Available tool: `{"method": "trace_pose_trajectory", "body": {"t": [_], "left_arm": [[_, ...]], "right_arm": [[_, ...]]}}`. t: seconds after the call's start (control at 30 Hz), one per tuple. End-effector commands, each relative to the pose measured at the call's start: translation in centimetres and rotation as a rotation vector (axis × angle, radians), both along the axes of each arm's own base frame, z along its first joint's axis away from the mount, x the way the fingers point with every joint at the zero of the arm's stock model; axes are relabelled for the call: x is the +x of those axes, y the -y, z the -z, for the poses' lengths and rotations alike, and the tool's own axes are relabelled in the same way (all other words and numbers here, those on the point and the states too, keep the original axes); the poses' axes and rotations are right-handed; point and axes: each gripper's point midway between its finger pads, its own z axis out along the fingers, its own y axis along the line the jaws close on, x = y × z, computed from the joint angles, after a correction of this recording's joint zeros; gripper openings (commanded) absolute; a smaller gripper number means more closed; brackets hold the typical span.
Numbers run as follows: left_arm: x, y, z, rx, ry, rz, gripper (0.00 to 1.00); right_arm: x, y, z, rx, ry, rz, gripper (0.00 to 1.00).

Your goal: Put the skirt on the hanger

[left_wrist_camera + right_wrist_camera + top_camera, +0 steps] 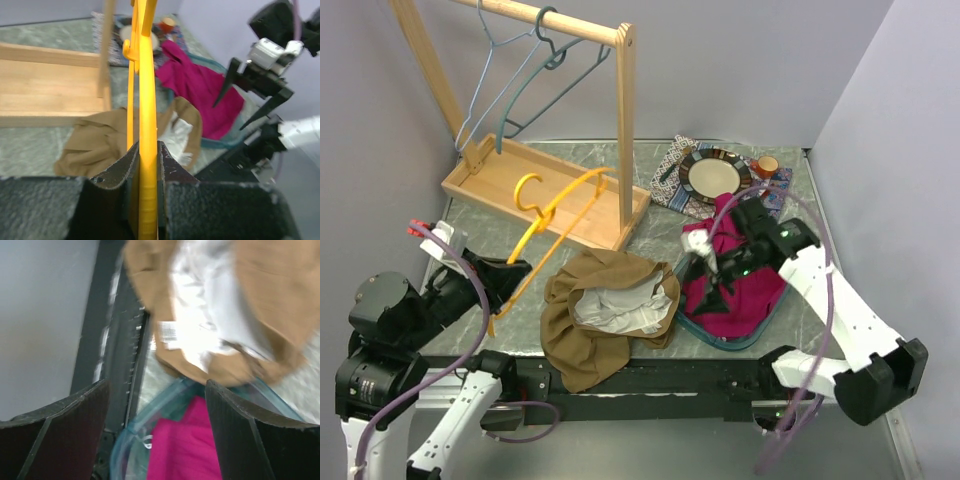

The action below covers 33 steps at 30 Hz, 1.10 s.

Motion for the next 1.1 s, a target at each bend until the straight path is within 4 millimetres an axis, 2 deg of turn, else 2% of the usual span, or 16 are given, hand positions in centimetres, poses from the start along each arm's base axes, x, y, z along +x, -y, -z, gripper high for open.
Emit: {"method": "trace_pose_trajectory", "body": {"t": [0.0,0.07,0.13,0.23,0.3,0.33,0.4,0.47,0.67,0.8,1.07], "left_arm": [[-2.5,2.2,-0.4,-0.047,0.008,0.177,0.01],[-2.7,3.0,0.1,-0.063,-0.009,0.229,0.01],[-2.5,3.3,0.5,-0.077,-0.036,0.241,0.01],[-1.4,3.9,2.2,-0.100,-0.091,0.254,0.01],[-0.9,4.1,2.4,-0.120,-0.102,0.249,0.01],[-0.6,4.2,3.2,-0.122,-0.124,0.249,0.01],[-0.4,4.4,3.3,-0.139,-0.124,0.254,0.01],[-0.2,4.5,3.9,-0.150,-0.143,0.254,0.01],[0.2,4.6,4.8,-0.155,-0.166,0.252,0.01],[0.3,4.6,5.2,-0.152,-0.173,0.250,0.01],[0.1,4.6,5.8,-0.152,-0.178,0.246,0.01]], "right_arm": [[-2.0,-1.7,0.0,-0.066,0.168,-0.082,0.88],[-2.5,-2.8,0.0,-0.081,0.246,-0.144,0.89],[-2.4,-3.6,0.4,-0.108,0.248,-0.173,0.87],[-2.4,-5.0,0.6,-0.115,0.294,-0.244,0.82],[-2.6,-6.2,0.7,-0.121,0.338,-0.284,0.76],[-2.4,-6.8,1.2,-0.139,0.332,-0.294,0.73],[-1.6,-7.7,1.4,-0.168,0.384,-0.281,0.65],[-0.4,-8.4,1.9,-0.194,0.437,-0.254,0.62],[1.6,-8.8,2.9,-0.259,0.534,-0.225,0.58],[2.7,-8.5,4.3,-0.320,0.565,-0.220,0.56],[2.8,-7.9,6.0,-0.393,0.551,-0.244,0.49]]}}
